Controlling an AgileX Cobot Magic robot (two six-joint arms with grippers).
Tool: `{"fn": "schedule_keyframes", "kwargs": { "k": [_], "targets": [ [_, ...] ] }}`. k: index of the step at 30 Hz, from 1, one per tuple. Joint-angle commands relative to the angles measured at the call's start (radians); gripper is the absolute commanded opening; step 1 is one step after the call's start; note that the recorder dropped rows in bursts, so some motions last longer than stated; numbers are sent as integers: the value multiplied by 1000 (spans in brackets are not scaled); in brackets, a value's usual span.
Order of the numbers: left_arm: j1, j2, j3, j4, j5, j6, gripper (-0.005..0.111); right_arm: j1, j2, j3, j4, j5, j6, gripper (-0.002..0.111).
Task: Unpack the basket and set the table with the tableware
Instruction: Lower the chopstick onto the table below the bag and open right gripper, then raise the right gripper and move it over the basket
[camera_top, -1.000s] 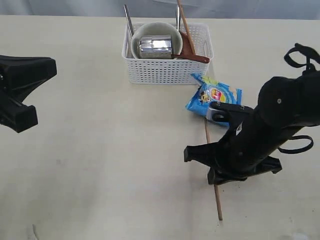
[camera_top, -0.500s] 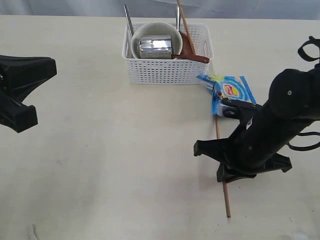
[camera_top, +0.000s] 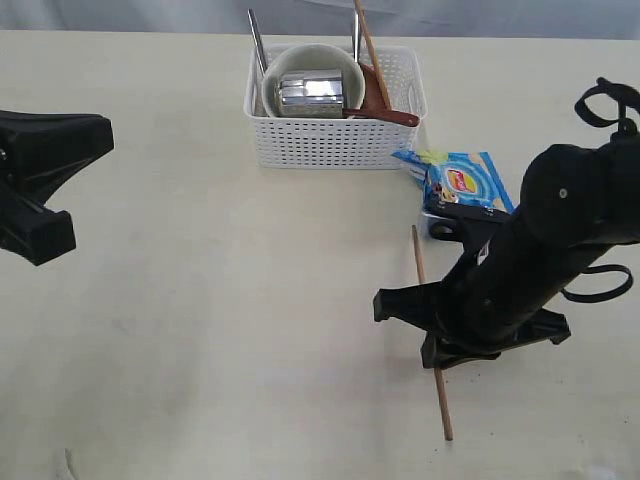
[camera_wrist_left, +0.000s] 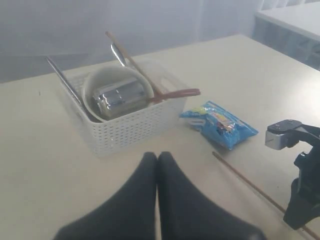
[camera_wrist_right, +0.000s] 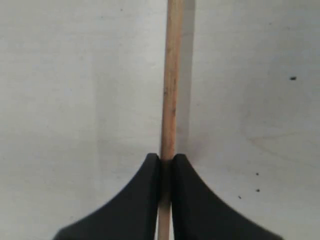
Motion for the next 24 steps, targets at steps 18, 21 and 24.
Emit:
{"fn": "schedule_keyframes", "kwargs": {
  "k": [18, 21, 24],
  "targets": [
    [-8, -5, 7, -1, -2, 3, 0, 3, 0, -22, -53, -21, 50, 34],
    [-8, -5, 7, 14, -2, 3, 0, 3, -4, -77, -78, 45, 50, 34],
    [-8, -5, 14, 14, -2, 3, 0, 3, -27, -145, -99, 141, 40, 34]
  ]
}}
